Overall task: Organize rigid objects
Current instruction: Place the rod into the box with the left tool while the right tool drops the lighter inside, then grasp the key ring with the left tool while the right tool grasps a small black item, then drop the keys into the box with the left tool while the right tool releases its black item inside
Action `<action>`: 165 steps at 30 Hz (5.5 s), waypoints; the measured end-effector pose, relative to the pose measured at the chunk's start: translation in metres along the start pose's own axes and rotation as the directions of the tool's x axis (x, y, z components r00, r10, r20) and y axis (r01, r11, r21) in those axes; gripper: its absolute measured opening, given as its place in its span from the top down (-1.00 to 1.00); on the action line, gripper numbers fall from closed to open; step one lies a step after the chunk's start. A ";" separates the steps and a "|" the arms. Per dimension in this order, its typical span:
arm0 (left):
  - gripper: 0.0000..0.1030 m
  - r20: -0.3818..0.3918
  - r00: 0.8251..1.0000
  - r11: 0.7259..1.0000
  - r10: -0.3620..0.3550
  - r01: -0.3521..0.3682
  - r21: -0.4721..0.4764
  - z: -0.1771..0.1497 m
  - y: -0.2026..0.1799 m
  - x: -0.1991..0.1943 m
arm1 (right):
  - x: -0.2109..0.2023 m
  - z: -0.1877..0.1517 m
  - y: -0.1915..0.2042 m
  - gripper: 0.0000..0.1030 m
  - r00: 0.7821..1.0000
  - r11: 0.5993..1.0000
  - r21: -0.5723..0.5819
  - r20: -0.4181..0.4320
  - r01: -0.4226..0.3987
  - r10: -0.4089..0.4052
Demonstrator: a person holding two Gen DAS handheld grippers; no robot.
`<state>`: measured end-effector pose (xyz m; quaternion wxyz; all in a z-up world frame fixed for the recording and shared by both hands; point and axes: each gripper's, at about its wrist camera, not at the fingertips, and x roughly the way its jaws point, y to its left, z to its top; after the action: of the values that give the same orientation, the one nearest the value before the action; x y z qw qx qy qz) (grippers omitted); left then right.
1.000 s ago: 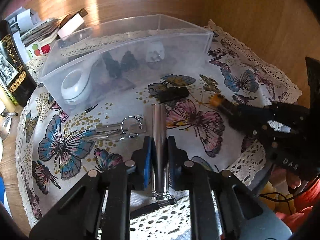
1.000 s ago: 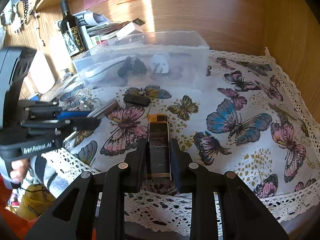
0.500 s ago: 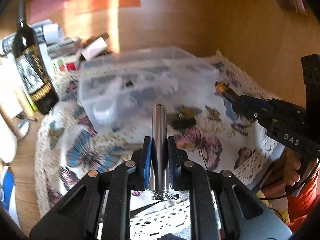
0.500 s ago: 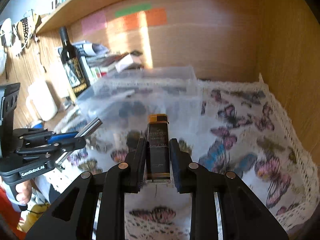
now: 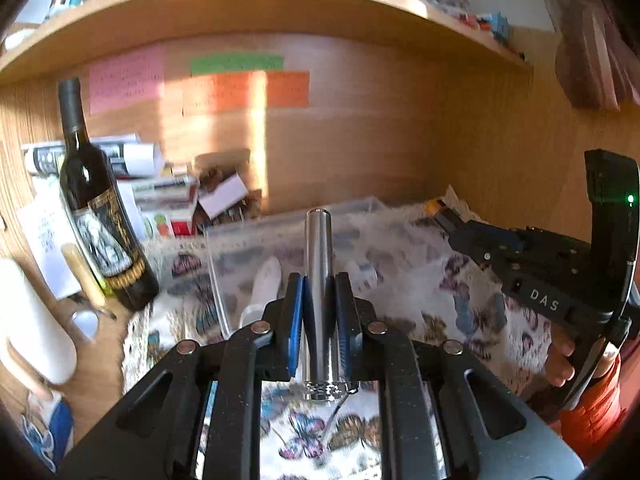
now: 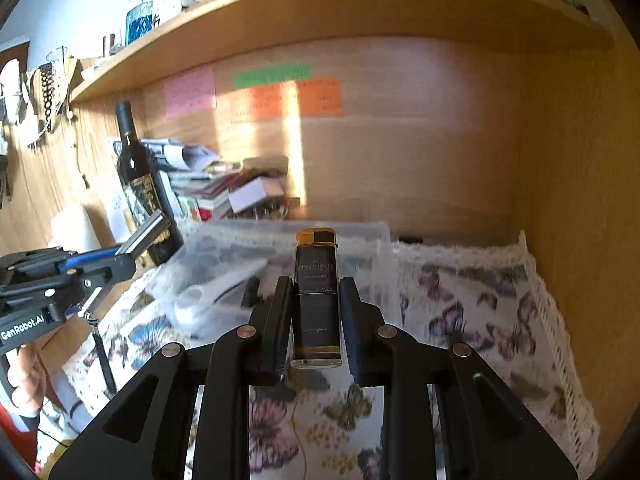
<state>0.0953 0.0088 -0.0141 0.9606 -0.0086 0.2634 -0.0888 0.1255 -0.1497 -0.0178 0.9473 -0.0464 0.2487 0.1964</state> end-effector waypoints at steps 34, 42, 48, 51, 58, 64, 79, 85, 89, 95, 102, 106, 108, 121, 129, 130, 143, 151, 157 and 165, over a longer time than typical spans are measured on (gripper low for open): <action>0.71 -0.288 0.958 0.997 0.002 -0.025 -0.076 0.012 0.054 0.153 | 0.129 0.002 -0.015 0.58 0.969 0.998 -0.056 -0.240 0.041 -0.053; 0.71 -0.251 0.968 0.999 0.021 -0.032 -0.038 0.019 0.045 0.140 | 0.131 0.001 -0.015 0.58 0.966 0.997 -0.062 -0.255 0.039 -0.054; 0.61 -0.190 0.981 0.999 0.023 -0.028 -0.023 0.025 0.038 0.107 | 0.113 0.008 -0.009 0.46 0.976 0.998 -0.066 -0.216 0.023 -0.036; 0.25 -0.157 0.987 0.999 0.031 -0.034 -0.018 0.025 0.036 0.087 | 0.097 0.013 -0.005 0.31 0.984 0.998 -0.064 -0.179 0.012 -0.023; -0.26 -0.107 0.992 0.997 0.073 -0.073 0.011 0.009 0.030 0.053 | 0.057 0.015 0.007 0.11 0.995 0.995 -0.096 -0.103 -0.008 -0.002; -0.59 -0.131 0.987 0.995 0.094 -0.091 0.030 -0.019 0.028 0.040 | 0.044 -0.003 0.018 0.03 0.993 0.992 -0.120 -0.116 -0.048 0.034; -0.80 -0.352 0.935 0.999 0.040 -0.043 -0.001 -0.091 0.014 0.076 | 0.074 -0.068 0.026 -0.13 0.932 0.989 -0.102 -0.356 -0.111 0.068; -0.80 -0.409 0.912 0.998 0.023 -0.041 -0.036 -0.093 0.019 0.094 | 0.090 -0.070 0.031 -0.13 0.917 0.984 -0.131 -0.395 -0.118 0.057; -0.71 -0.402 0.915 0.999 0.026 -0.034 -0.014 -0.094 0.016 0.096 | 0.099 -0.074 0.029 0.00 0.901 0.983 -0.123 -0.428 -0.135 0.070; -0.19 -0.377 0.926 1.000 0.006 -0.017 -0.024 -0.093 0.017 0.092 | 0.095 -0.075 0.030 0.63 0.907 0.982 -0.127 -0.414 -0.143 0.079; -0.18 -0.355 0.935 1.000 0.014 -0.022 -0.017 -0.096 0.016 0.080 | 0.088 -0.075 0.030 0.73 0.912 0.983 -0.106 -0.400 -0.147 0.093; -0.18 -0.333 0.943 0.999 0.012 -0.025 -0.037 -0.092 0.018 0.072 | 0.079 -0.073 0.028 0.73 0.921 0.985 -0.088 -0.376 -0.146 0.102; -0.18 -0.316 0.949 0.999 0.010 -0.024 -0.041 -0.087 0.019 0.065 | 0.072 -0.071 0.028 0.73 0.927 0.986 -0.084 -0.359 -0.145 0.106; -0.18 -0.159 0.987 0.998 0.014 -0.024 -0.060 -0.043 0.020 0.022 | 0.030 -0.037 0.024 0.73 0.971 0.989 -0.077 -0.212 -0.128 0.109; -0.18 -0.067 0.997 0.998 0.034 -0.037 -0.051 -0.011 0.016 0.014 | 0.018 -0.013 0.017 0.73 0.988 0.993 -0.064 -0.119 -0.102 0.094; -0.18 -0.055 0.998 0.998 0.032 -0.035 -0.053 -0.006 0.016 0.013 | 0.018 -0.009 0.016 0.73 0.990 0.993 -0.061 -0.107 -0.098 0.092; -0.18 -0.021 0.998 0.996 0.055 -0.057 -0.066 0.028 0.024 0.045 | 0.029 0.022 -0.004 0.73 0.998 0.998 -0.032 -0.028 -0.049 0.048; -0.18 -0.098 0.991 0.995 0.092 -0.096 -0.030 0.016 0.025 0.087 | 0.073 0.009 -0.015 0.73 0.990 0.999 -0.025 -0.136 -0.024 0.021; -0.18 -0.176 0.982 0.996 0.074 -0.083 -0.043 0.006 0.033 0.113 | 0.103 -0.004 -0.023 0.73 0.973 1.000 -0.023 -0.232 -0.006 0.001; -0.19 -0.240 0.970 0.996 0.040 -0.058 -0.066 0.000 0.035 0.130 | 0.111 -0.005 -0.022 0.73 0.968 0.999 -0.035 -0.251 0.004 -0.012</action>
<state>0.2105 0.0202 -0.0821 0.9229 -0.0261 0.3800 -0.0557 0.2200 -0.1321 -0.0769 0.9080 -0.0883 0.3631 0.1893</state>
